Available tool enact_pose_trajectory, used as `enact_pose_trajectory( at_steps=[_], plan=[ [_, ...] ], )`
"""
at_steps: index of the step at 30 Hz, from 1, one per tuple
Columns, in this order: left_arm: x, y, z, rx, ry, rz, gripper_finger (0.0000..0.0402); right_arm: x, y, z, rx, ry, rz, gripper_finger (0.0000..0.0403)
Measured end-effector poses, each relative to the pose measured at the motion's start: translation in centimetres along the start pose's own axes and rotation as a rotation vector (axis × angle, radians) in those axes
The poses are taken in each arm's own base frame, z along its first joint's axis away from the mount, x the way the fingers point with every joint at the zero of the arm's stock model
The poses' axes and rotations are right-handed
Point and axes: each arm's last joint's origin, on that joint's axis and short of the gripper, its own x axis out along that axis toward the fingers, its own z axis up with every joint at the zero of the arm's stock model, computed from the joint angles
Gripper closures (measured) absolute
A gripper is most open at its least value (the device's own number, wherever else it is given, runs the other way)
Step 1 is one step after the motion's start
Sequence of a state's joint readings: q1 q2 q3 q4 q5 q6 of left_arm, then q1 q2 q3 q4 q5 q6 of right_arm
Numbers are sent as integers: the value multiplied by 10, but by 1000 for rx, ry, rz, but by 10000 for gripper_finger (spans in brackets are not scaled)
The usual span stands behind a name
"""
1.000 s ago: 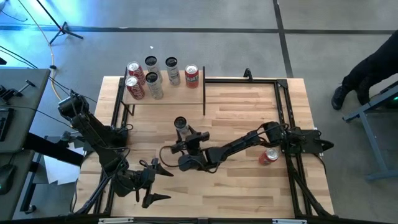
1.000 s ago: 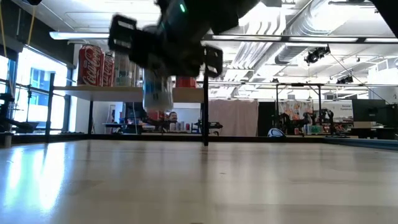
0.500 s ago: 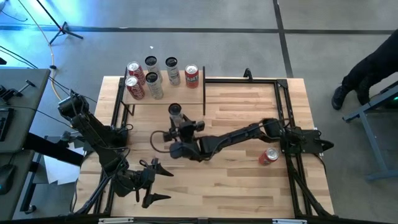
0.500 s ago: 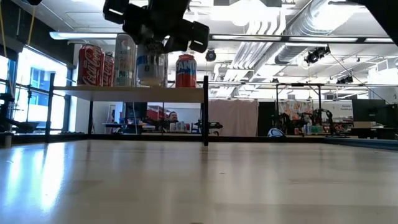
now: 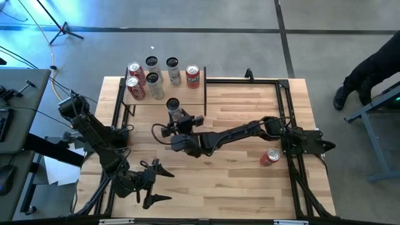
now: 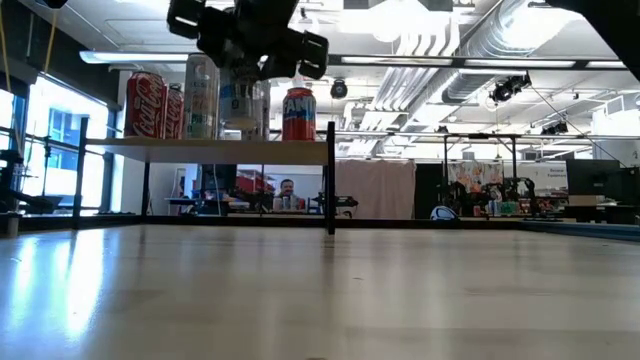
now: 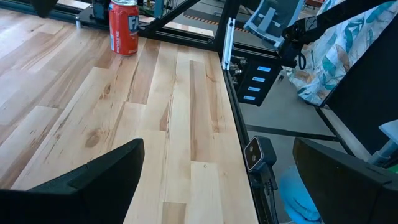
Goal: Place canned beverage on shelf
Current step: Put the blue soda can on the shelf aligned with the other blue soda can
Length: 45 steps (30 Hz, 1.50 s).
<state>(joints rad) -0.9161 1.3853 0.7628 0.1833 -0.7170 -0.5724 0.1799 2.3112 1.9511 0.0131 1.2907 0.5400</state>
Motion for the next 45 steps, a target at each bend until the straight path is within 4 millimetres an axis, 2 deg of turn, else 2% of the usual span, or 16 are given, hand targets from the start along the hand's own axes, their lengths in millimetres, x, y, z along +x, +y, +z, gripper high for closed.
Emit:
enact_pose_trajectory(
  at_steps=[9, 25, 45],
  plan=[
    [0, 0, 0, 0, 0, 0, 14, 12, 0, 9, 4, -26, 2, 171],
    [0, 0, 0, 0, -6, 10, 14, 68, -17, 20, 40, -4, 18, 171],
    [0, 2, -1, 14, -16, 52, 14, 101, -31, 26, 57, 23, 49, 171]
  ],
)
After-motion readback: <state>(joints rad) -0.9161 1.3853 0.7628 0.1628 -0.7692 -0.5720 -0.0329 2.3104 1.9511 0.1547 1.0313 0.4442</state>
